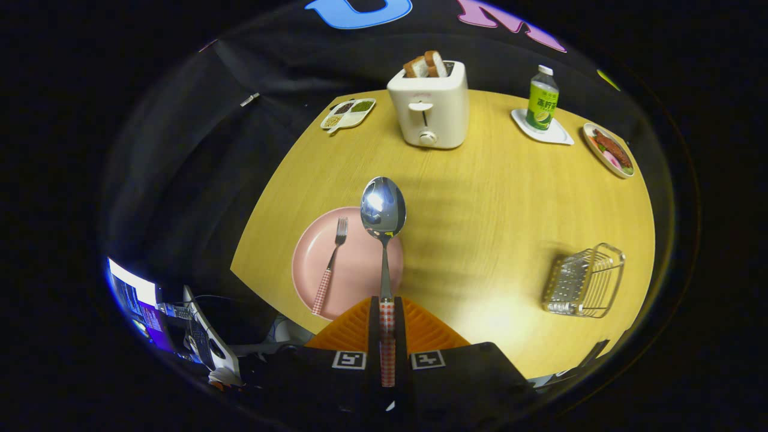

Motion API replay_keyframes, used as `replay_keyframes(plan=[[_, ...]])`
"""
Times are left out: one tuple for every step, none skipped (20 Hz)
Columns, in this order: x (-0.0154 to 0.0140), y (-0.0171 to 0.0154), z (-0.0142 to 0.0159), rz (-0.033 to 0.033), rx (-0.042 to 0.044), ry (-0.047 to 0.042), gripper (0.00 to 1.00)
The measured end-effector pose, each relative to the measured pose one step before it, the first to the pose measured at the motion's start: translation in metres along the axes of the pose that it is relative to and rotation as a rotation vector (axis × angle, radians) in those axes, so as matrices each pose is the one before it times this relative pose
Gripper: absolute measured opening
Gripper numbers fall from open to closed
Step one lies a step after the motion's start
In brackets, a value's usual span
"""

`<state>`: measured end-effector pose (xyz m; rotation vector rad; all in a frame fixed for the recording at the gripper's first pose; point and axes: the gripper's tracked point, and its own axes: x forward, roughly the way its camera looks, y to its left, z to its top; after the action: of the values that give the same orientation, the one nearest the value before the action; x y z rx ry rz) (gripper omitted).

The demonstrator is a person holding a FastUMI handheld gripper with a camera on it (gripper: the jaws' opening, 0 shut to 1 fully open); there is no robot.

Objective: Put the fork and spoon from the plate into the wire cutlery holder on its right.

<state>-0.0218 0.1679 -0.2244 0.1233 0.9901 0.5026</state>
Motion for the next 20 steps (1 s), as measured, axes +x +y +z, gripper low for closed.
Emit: replay_keyframes(plan=[[-0.01055,-0.01601,0.00062,-0.01291,0.00606,-0.00562,0.13],[-0.01073,-0.01504,-0.00015,-0.00950,0.01155,0.00435,0.12],[-0.01066,-0.01501,-0.00216,-0.00604,0.01606,0.00967,0.13],[-0.00953,-0.01692,-0.00260,-0.01203,0.00650,0.01308,0.12],[-0.00864,-0.01986,-0.00358,-0.02118,0.00353,0.01846,0.12],[-0.00520,-0.01616,-0.00246,-0.02095,0.00248,0.01163,0.13],[-0.00623,-0.01899,-0.00262,-0.02497,-0.00001,0.01802,0.12],[-0.00433,-0.01642,-0.00348,-0.02056,0.00141,0.02193,0.12],[-0.00340,-0.01292,-0.00584,-0.01167,0.00288,0.03274,0.12],[-0.00214,-0.00980,-0.00467,-0.00084,-0.00050,0.03480,0.13],[0.00023,-0.00798,-0.00500,0.00310,-0.00139,0.03923,0.13],[0.00120,-0.00752,-0.00543,0.00489,0.00187,0.04568,0.13],[0.00146,-0.00888,-0.00485,-0.00139,0.00118,0.04176,0.12],[0.00252,-0.00809,-0.00605,-0.00919,-0.00835,0.05467,0.13],[0.00404,-0.00917,-0.00515,-0.01390,-0.01554,0.04978,0.13],[0.00217,-0.00890,-0.00565,-0.01720,-0.01315,0.05435,0.12],[0.00309,-0.00701,-0.00350,-0.01356,-0.00750,0.04746,0.13],[-0.00231,0.00062,-0.00411,0.00053,-0.00284,0.04089,0.13],[0.00125,-0.00184,0.00239,-0.00221,0.00560,0.03604,0.13],[0.00084,-0.00146,0.00155,-0.00287,-0.00500,0.03793,0.13]])
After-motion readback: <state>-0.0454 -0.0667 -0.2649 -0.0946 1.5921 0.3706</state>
